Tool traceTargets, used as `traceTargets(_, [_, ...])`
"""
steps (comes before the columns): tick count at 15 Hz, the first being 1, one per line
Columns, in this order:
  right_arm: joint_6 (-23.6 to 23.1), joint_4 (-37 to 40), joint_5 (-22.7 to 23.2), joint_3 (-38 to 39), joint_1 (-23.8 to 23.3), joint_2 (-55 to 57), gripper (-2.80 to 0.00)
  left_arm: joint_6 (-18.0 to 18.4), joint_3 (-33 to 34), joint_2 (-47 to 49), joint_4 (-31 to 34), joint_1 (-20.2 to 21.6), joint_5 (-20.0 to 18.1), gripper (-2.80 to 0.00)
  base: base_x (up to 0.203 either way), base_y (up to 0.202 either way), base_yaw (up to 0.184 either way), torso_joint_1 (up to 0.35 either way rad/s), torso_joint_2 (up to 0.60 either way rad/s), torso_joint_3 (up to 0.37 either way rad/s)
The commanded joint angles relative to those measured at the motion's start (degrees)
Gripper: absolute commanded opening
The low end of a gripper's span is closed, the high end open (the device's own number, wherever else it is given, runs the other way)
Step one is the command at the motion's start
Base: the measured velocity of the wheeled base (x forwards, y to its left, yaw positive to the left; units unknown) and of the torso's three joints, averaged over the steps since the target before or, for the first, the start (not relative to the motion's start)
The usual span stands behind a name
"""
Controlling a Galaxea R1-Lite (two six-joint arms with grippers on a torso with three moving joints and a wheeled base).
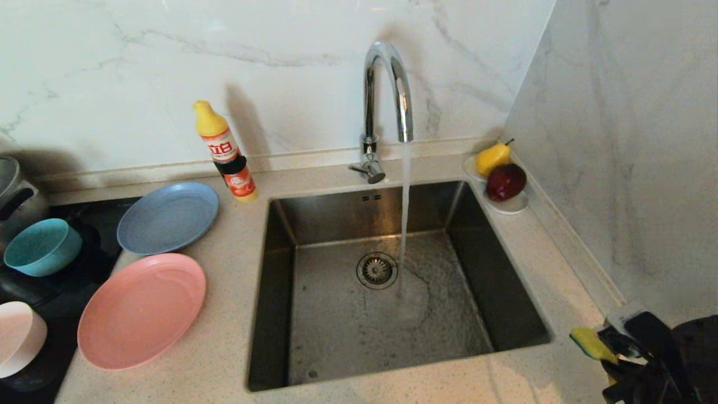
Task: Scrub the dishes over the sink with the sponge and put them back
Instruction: Put down the sponge
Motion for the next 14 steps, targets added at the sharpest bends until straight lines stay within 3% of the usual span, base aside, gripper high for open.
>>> traceTargets(1, [-0.2,-7.9,-0.2,1.3,-1.2,9.2,-2.8,0.0,0.0,0.0,0.0,0.0,0.0,-2.8,0.0,0.0,0.0,0.0,0.0,0.0])
traceTargets(8, [-4.5,-24.5,-0.5,1.1,-7.6,21.5,-2.8,-0.3,0.0,0.0,0.0,0.0,0.0,-2.8,0.0,0.0,0.0,0.0,0.0,0.0])
traceTargets(14, [-5.6,-26.7,-0.8,-2.4,-9.5,24.8,-2.8,-0.3,0.0,0.0,0.0,0.0,0.0,-2.8,0.0,0.0,0.0,0.0,0.0,0.0])
